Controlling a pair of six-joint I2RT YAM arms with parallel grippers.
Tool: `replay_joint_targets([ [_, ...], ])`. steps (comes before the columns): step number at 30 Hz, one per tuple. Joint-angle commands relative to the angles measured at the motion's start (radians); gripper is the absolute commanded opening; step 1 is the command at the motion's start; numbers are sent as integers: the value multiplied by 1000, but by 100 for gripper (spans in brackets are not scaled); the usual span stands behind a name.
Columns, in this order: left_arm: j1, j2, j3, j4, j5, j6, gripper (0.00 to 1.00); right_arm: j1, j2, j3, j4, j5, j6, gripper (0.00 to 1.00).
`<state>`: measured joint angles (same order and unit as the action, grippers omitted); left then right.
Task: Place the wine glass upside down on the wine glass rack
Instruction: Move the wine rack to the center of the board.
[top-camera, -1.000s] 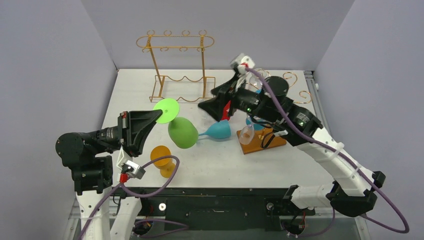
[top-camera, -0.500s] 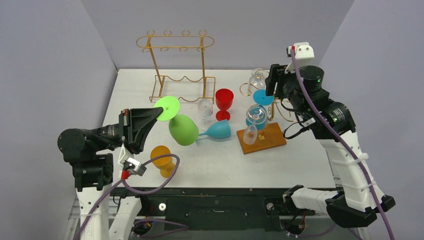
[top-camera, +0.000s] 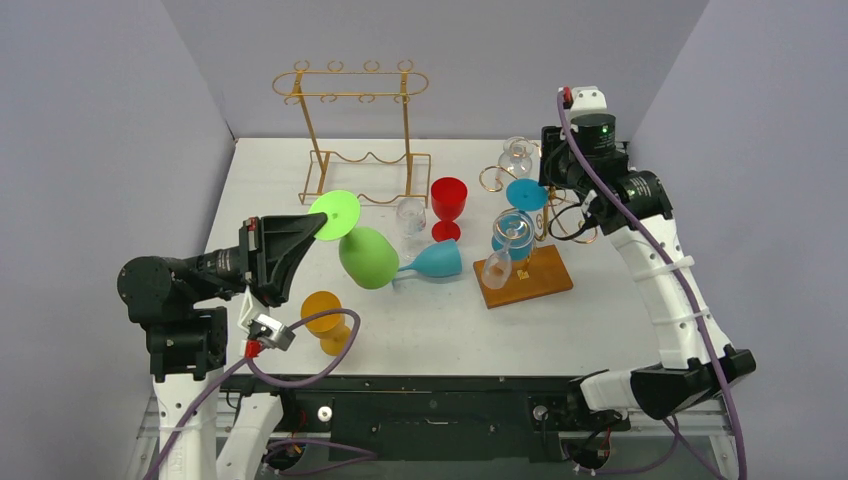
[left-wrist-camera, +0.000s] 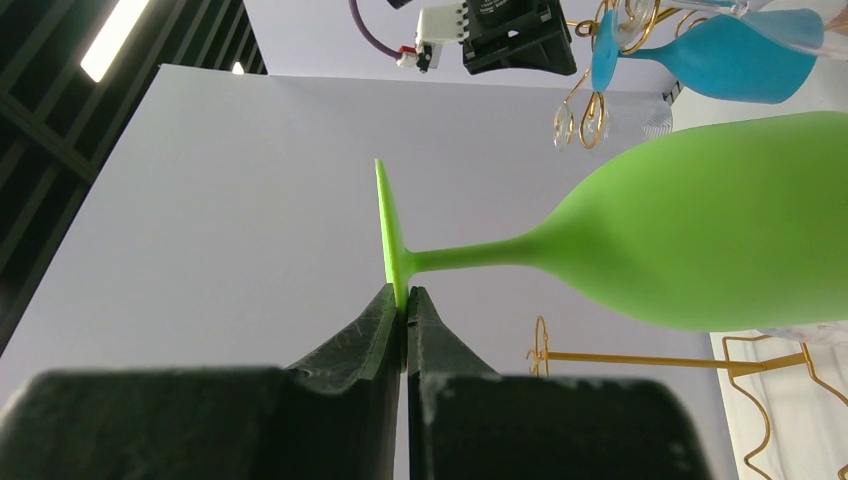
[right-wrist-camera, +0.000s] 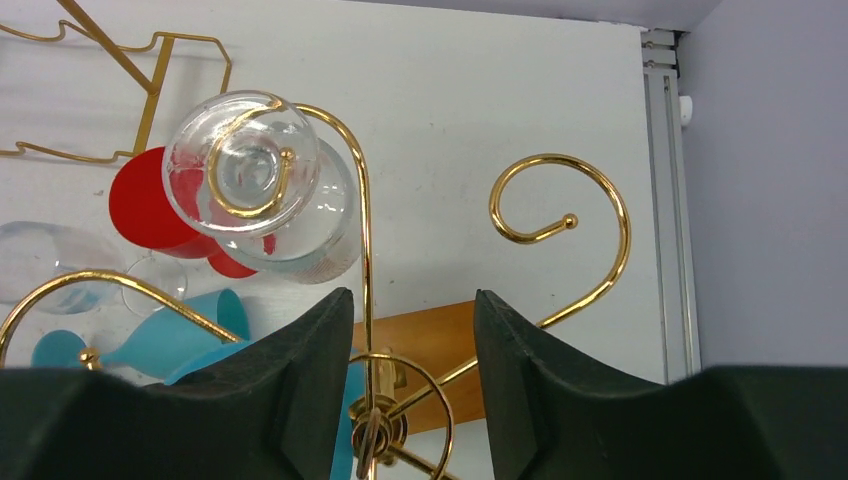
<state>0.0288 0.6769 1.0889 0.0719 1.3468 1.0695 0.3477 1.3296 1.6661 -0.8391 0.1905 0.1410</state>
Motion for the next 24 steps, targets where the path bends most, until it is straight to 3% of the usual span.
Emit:
replay_joint_targets([
  [1, -13, -2, -4, 10, -17, 16, 0, -25, 47, 63, 41, -63, -8, 42],
  [18, -16, -4, -23, 6, -28, 37, 0, -51, 145, 55, 79, -88, -18, 31],
  [24, -20, 1, -23, 5, -34, 44, 0, -62, 158, 37, 100, -113, -20, 14],
])
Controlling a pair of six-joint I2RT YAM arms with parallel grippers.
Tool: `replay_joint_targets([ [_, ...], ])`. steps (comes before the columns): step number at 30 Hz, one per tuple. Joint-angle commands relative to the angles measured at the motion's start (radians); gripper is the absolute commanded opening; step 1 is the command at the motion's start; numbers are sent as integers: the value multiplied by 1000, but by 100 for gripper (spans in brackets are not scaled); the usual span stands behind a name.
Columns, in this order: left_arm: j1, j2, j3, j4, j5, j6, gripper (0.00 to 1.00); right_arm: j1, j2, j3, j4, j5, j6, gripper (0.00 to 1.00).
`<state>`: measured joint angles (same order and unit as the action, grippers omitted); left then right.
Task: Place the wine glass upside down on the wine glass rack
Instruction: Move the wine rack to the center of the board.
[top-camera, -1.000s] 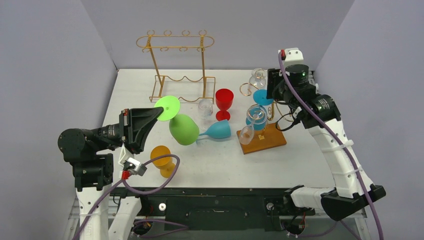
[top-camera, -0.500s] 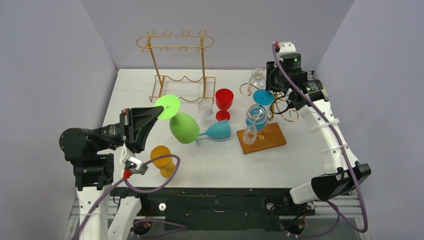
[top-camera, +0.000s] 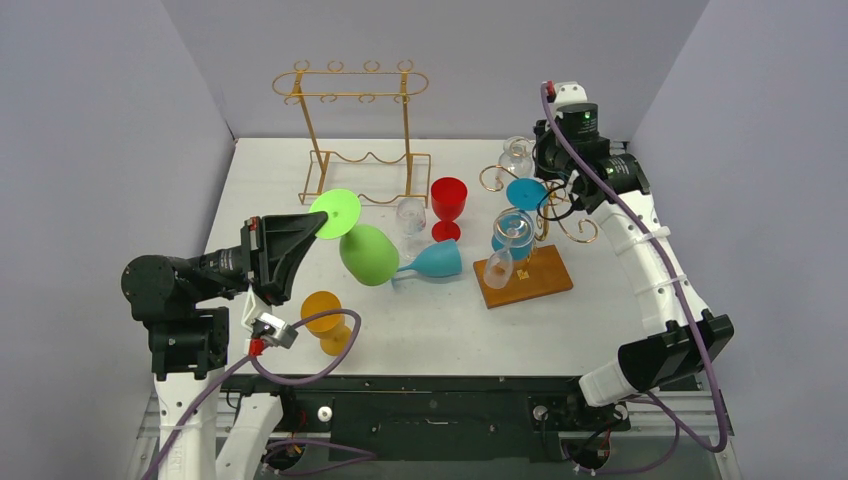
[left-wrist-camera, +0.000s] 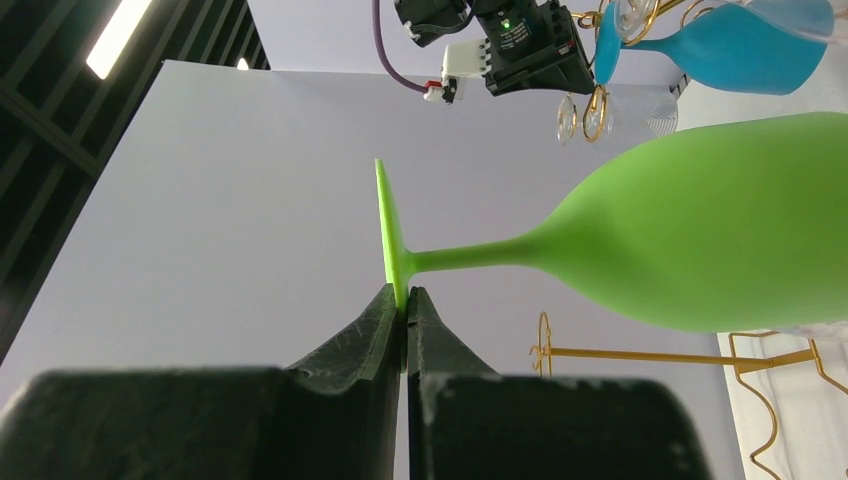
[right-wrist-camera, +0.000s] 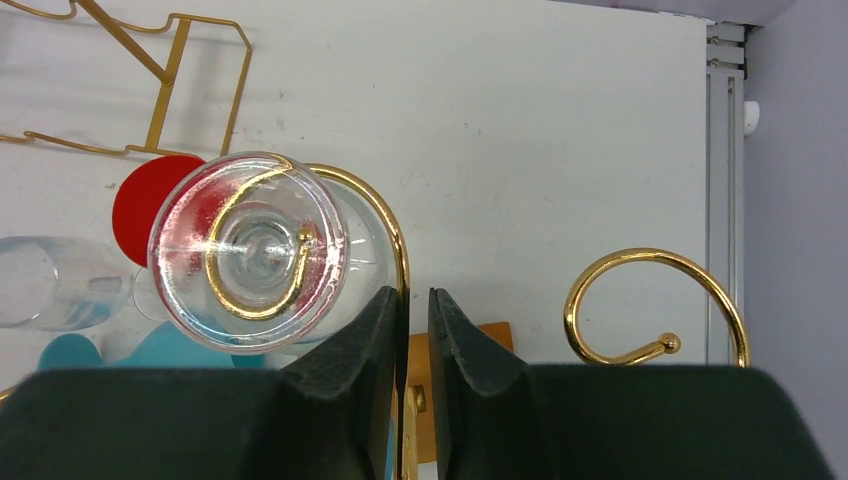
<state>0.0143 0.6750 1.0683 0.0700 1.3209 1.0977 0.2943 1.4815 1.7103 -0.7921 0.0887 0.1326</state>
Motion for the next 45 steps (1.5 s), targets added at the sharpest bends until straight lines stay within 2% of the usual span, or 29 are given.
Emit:
replay_joint_targets([
  [1, -6, 3, -1, 8, -11, 17, 0, -9, 9, -7, 54, -17, -12, 12],
  [8, -28, 7, -2, 5, -24, 28, 0, -10, 24, -5, 55, -70, -24, 0],
  [25, -59, 26, 8, -20, -53, 54, 0, 6, -2, 34, 262, -81, 68, 0],
  [38, -76, 24, 2, -43, -74, 76, 0, 31, -42, 17, 376, -34, 100, 0],
  [45, -77, 20, -9, -44, -79, 79, 0, 30, -8, 46, 411, -25, 130, 0],
])
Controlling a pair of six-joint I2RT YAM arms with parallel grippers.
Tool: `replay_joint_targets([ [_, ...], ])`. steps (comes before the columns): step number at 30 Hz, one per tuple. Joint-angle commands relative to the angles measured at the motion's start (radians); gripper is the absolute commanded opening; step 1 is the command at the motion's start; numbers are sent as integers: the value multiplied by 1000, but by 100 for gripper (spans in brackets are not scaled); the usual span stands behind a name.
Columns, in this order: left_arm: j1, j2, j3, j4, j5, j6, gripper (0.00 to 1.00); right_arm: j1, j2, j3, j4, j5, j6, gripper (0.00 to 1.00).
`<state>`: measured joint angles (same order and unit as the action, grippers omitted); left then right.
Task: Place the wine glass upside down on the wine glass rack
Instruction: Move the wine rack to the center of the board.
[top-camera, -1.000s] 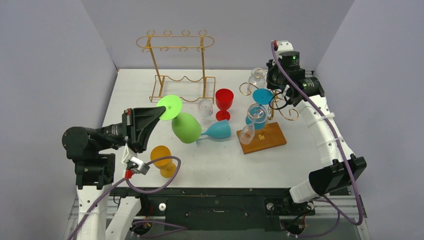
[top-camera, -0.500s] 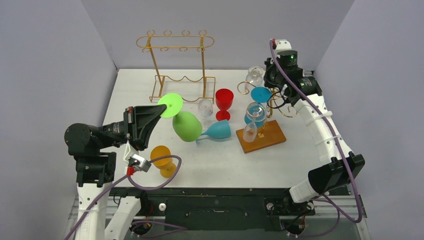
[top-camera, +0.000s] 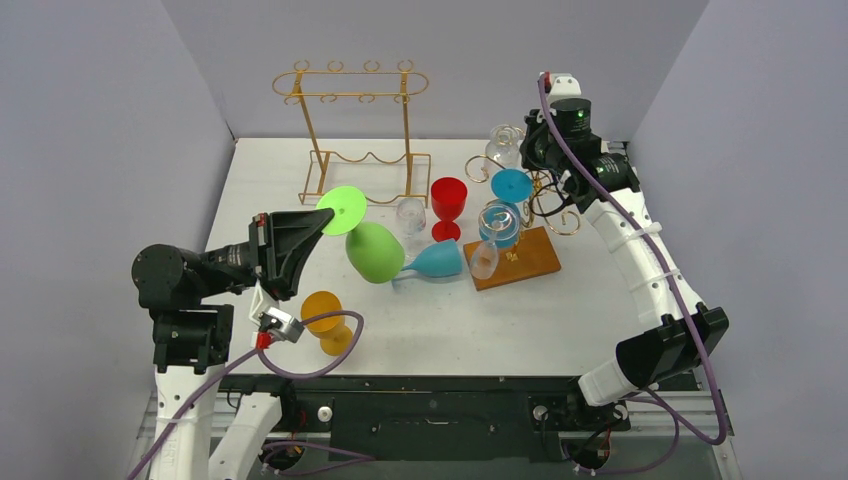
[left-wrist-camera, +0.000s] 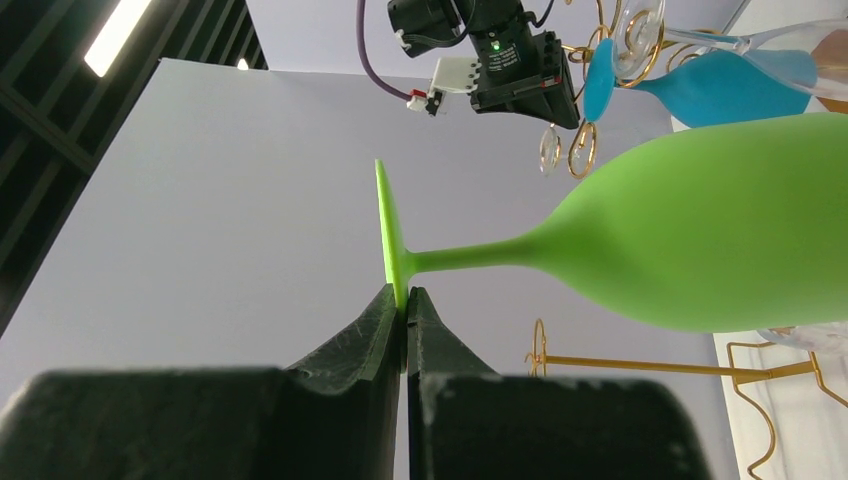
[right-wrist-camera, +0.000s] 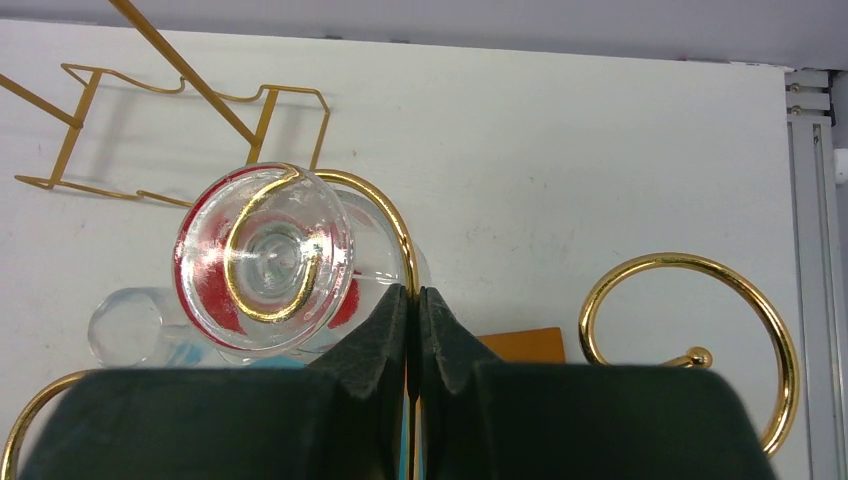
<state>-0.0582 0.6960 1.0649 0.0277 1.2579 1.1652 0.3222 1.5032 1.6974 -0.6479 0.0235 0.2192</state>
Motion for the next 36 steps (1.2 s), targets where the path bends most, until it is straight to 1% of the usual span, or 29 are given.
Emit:
replay_joint_targets([
  [1, -5, -1, -6, -3, -18, 12, 0, 0, -22, 61, 274, 40, 48, 0],
  [9, -5, 5, -12, -2, -22, 15, 0, -14, 51, 110, 310, 18, 94, 0],
  [14, -6, 7, -18, 1, -28, 16, 0, -25, 85, 129, 321, 32, 100, 0],
  [26, -6, 14, -22, 7, -30, 20, 0, -55, 96, 156, 336, 74, 83, 0],
  [32, -8, 14, -22, 7, -29, 20, 0, -56, 95, 150, 316, 150, 75, 0],
  [36, -9, 14, -21, 6, -32, 20, 0, -58, 101, 142, 312, 148, 82, 0],
])
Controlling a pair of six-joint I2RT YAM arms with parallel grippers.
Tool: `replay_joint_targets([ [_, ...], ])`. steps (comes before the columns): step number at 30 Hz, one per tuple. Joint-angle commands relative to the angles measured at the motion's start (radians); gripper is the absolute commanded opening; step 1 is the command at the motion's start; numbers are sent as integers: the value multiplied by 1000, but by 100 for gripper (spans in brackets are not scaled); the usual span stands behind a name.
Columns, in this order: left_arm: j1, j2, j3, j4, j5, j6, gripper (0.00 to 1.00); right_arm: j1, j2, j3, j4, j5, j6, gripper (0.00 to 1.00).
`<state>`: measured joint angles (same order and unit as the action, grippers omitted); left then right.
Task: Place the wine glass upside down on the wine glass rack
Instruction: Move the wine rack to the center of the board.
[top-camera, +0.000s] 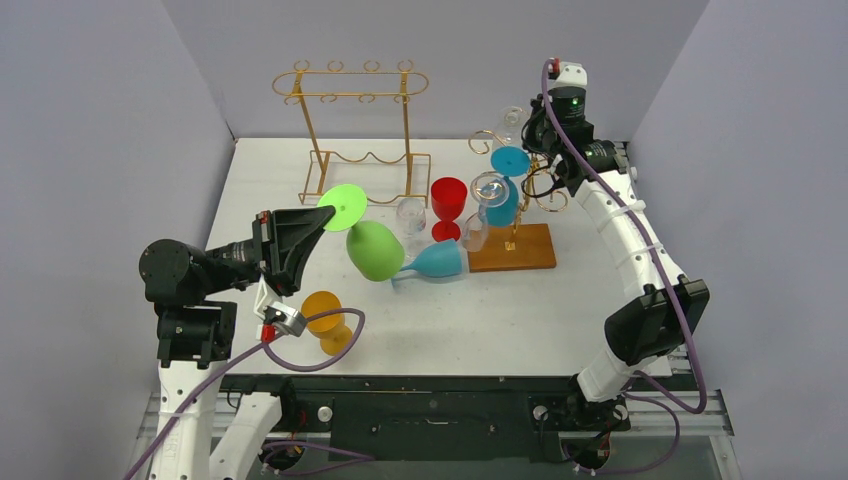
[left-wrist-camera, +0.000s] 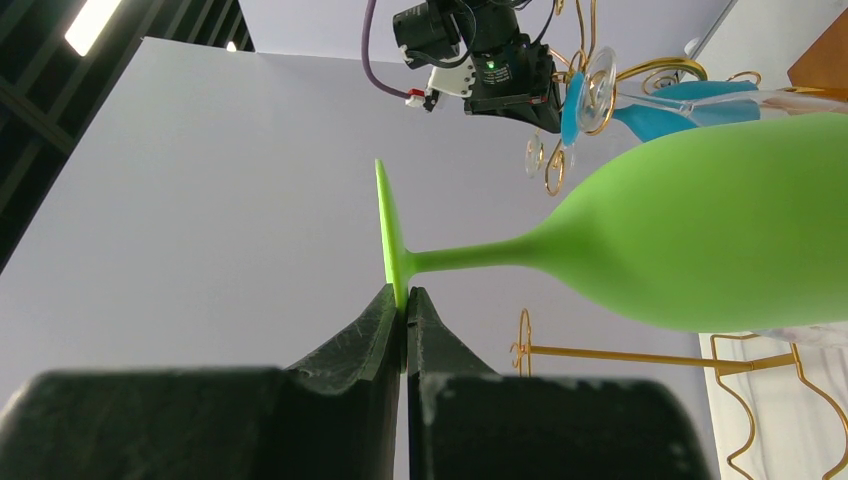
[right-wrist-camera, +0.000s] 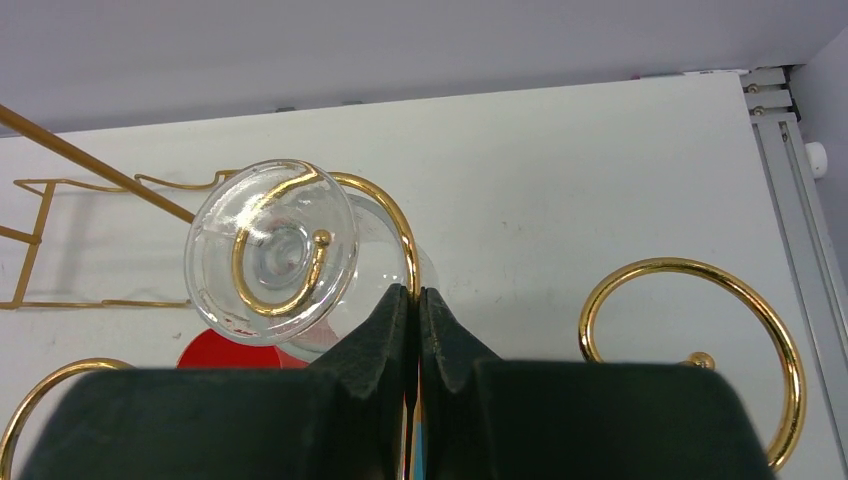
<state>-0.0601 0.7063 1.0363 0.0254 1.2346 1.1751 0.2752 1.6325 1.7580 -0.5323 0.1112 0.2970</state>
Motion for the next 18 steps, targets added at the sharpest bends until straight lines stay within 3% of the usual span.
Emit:
replay_joint_targets([
  [1, -7, 4, 8, 8, -9, 10, 0, -12, -27, 80, 197, 56, 7, 0],
  [3, -7, 5, 12, 7, -10, 9, 0, -11, -28, 73, 194, 50, 12, 1],
  [7, -7, 7, 17, 2, -10, 9, 0, -5, -50, 49, 205, 35, 11, 24],
  [10, -7, 10, 22, 2, -11, 12, 0, -2, -70, 40, 204, 24, 10, 31],
  [18, -7, 16, 42, -11, -7, 17, 0, -2, -139, 27, 185, 10, 3, 34],
])
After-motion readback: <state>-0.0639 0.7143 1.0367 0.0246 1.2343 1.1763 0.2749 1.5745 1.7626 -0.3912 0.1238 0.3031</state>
